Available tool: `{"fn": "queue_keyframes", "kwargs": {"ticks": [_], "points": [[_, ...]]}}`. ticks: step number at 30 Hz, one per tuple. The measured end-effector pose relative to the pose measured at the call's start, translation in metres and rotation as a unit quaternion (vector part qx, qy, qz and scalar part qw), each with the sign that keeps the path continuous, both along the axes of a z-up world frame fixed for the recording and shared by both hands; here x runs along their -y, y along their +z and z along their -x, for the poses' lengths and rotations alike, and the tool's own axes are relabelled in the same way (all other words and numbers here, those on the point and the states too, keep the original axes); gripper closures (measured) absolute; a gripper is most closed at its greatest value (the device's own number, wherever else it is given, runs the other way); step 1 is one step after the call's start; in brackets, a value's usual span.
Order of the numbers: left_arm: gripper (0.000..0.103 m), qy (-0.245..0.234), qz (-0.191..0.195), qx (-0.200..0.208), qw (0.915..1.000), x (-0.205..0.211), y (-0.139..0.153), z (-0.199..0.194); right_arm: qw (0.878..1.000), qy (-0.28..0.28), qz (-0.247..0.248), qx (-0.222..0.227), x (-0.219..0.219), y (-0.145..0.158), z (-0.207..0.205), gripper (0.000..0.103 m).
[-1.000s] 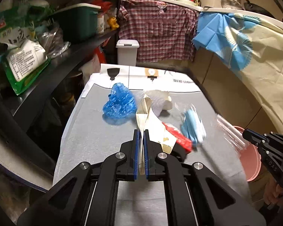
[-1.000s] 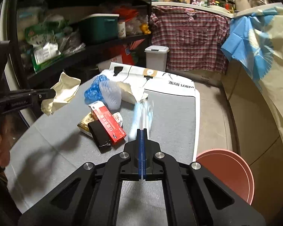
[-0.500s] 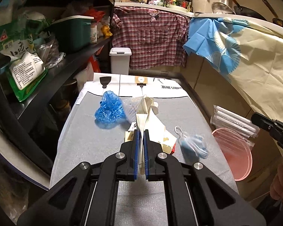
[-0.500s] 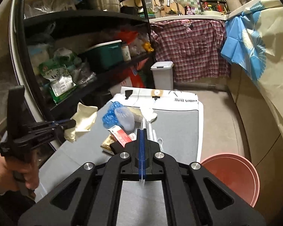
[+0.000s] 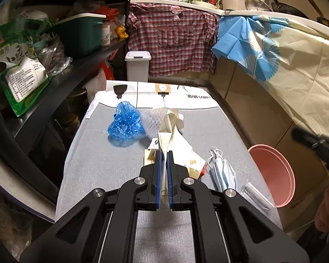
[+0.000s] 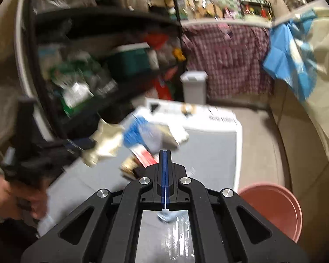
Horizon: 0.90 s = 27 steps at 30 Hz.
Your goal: Collect trash
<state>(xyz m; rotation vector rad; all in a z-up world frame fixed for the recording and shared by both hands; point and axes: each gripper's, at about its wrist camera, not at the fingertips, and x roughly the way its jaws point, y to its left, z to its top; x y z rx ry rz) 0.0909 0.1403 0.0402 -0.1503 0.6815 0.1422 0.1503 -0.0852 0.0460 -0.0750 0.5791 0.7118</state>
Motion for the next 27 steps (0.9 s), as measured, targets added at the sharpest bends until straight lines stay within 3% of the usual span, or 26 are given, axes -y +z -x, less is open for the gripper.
{"fn": "queue_keyframes", "kwargs": {"ticks": [3,8,9,12,13,15,18,22,27], "points": [[0.098,-0.001,0.002,-0.002,1.0000,-0.003,-0.001,-0.001,0.998,-0.006,0.039,-0.050,-0.003,-0.029,-0.013,0.096],[0.098,0.005,0.011,0.000,0.9999,-0.014,-0.001,-0.003,0.990,-0.009,0.100,-0.099,-0.005,-0.072,-0.018,0.096],[0.098,0.007,0.014,0.000,0.9999,-0.017,-0.001,-0.003,0.987,-0.012,0.114,-0.113,-0.006,-0.082,-0.019,0.091],[0.098,0.005,0.019,0.000,0.9998,-0.019,-0.002,-0.005,0.978,-0.017,0.149,-0.144,-0.005,-0.104,-0.022,0.063],[0.098,0.004,0.020,-0.001,0.9998,-0.019,-0.002,-0.006,0.976,-0.020,0.160,-0.147,-0.005,-0.109,-0.022,0.061],[0.098,0.001,0.020,0.000,0.9998,-0.018,-0.002,-0.007,0.971,-0.022,0.183,-0.155,-0.006,-0.118,-0.022,0.062],[0.098,-0.004,0.020,0.001,0.9998,-0.017,-0.002,-0.007,0.966,-0.018,0.193,-0.171,-0.007,-0.126,-0.021,0.098],[0.098,-0.008,0.018,0.003,0.9998,-0.016,-0.001,-0.006,0.975,0.006,0.165,-0.151,-0.014,-0.106,-0.016,0.098],[0.098,-0.009,0.016,0.004,0.9998,-0.016,-0.001,-0.006,0.995,0.030,0.055,-0.071,-0.009,-0.039,0.002,0.099]]}}
